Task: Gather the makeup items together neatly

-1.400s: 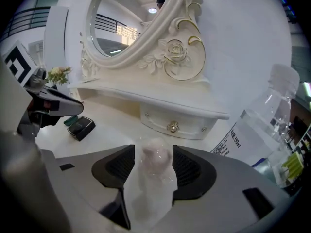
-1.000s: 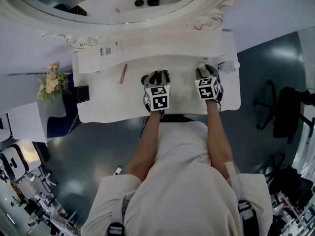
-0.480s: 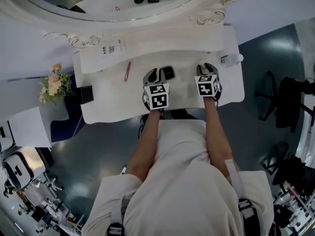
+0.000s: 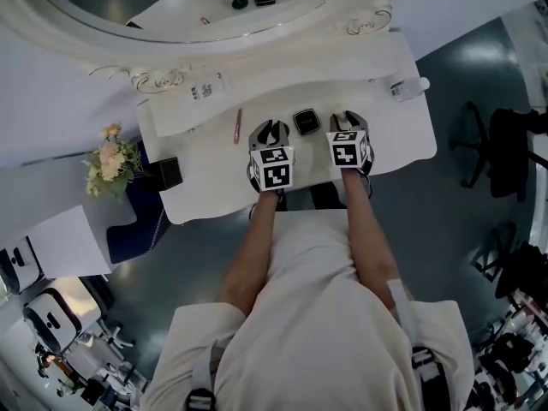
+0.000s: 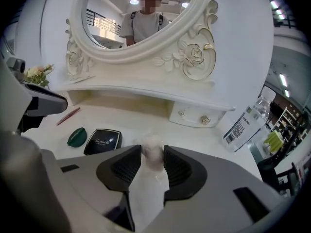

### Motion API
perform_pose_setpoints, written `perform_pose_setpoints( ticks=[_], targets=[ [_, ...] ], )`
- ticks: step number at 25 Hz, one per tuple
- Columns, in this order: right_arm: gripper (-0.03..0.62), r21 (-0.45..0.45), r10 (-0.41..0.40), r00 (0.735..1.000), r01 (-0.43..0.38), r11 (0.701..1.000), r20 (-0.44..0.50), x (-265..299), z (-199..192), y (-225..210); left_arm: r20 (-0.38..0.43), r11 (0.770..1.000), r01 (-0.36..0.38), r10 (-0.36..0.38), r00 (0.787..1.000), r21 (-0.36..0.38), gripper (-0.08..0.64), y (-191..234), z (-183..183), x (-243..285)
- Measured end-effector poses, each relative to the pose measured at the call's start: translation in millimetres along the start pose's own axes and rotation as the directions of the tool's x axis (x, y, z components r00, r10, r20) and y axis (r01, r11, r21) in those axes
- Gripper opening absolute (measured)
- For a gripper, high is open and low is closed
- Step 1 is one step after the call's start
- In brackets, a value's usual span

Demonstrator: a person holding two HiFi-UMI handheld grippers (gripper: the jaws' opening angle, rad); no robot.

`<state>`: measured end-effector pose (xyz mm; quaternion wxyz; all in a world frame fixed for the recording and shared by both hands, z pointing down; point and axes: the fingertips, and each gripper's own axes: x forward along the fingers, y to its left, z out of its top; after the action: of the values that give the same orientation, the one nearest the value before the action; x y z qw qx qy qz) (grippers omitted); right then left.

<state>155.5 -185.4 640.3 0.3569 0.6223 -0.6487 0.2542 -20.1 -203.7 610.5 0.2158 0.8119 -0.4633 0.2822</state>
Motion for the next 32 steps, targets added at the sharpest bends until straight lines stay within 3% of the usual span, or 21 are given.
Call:
perform_pose_setpoints(
  ticks=[8,21,32],
  targets=[
    [0.184,0.082,-0.041,0.999,0.041,0.996,0.007,11.6,5.8,15.1,0.016,0.999,-0.046,0.046,0.999,-0.009,0.071,45.0,-1.9,-19.7],
    [0.239,0.129,-0.099,0.994,0.093,0.987,0.044,4.4,19.8,28.2,0.015,0.999,-0.043,0.043,0.999,-0.016,0.071,75.9,-5.7,-31.1],
    [0.238,0.175,-0.011,0.985,-0.019,0.984,0.170,-25.3,28.1,79.8,0.017,1.000,0.010,-0.011,1.000,0.005,0.071,79.7,-21.3,-41.0]
  ],
)
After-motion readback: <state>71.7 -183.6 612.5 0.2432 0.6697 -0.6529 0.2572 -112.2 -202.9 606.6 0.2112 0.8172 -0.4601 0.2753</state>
